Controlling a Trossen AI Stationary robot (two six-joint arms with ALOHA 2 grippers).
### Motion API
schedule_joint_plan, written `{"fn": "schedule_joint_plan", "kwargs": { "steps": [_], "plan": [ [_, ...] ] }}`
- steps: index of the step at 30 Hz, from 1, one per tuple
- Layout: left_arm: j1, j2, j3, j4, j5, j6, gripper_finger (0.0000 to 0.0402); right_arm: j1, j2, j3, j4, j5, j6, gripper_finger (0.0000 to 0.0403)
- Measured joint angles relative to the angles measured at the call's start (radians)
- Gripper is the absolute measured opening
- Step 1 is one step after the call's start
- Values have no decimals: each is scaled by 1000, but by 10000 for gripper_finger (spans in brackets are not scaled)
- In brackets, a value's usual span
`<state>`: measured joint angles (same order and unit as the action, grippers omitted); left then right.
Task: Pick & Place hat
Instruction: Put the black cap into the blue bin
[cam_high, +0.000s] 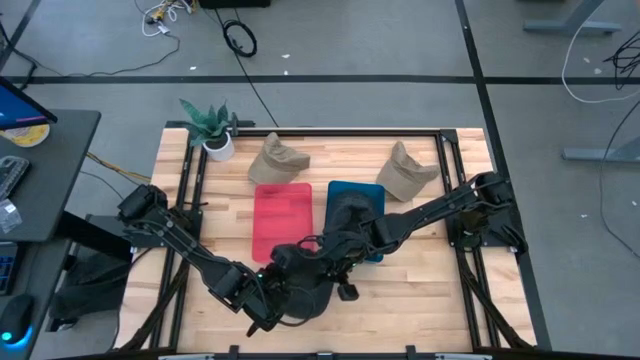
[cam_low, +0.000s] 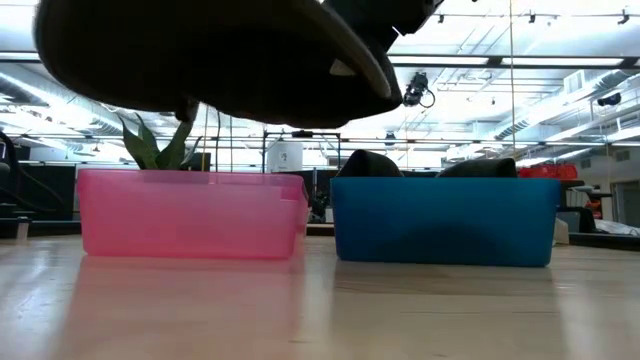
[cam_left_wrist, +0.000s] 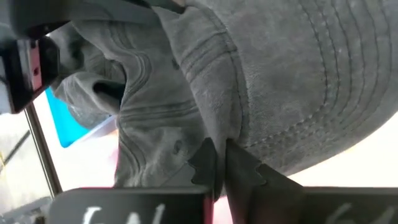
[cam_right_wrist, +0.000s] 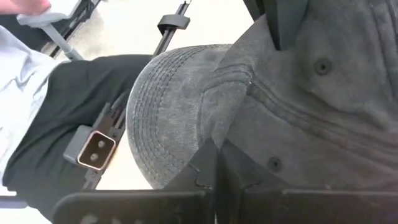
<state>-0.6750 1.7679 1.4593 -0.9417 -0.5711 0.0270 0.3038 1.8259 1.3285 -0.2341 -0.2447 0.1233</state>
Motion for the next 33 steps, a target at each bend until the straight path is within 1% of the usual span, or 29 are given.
{"fn": "schedule_joint_plan", "kwargs": {
  "steps": [6, 11, 13, 17, 20, 23, 26, 28, 33],
  "plan": [
    [0, 0, 0, 27, -6, -69, 65, 0, -1, 0, -12, 0, -1, 3],
    [-1, 0, 0, 55, -6, -77, 106, -5, -16, -1, -77, 55, -5, 2],
    [-1, 0, 6, 49, -19, -96, 127, -6, -40, -1, -125, 100, -9, 1],
    [0, 0, 57, 30, -56, -127, 169, -2, -112, -1, -232, 252, -52, 1],
    [-3, 0, 111, -14, -64, -153, 189, 12, -177, -5, -307, 333, -93, 1],
    [-12, 0, 162, -90, -64, -216, 193, 34, -252, -60, -316, 386, -139, 0],
    [-37, -1, 192, -148, -79, -274, 189, 46, -332, -158, -291, 420, -185, 0],
    [-64, -4, 189, -161, -124, -276, 183, 44, -390, -235, -253, 438, -224, 0],
    [-131, -21, 186, -169, -291, -270, 173, 22, -518, -411, -99, 446, -346, 0]
  ]
}}
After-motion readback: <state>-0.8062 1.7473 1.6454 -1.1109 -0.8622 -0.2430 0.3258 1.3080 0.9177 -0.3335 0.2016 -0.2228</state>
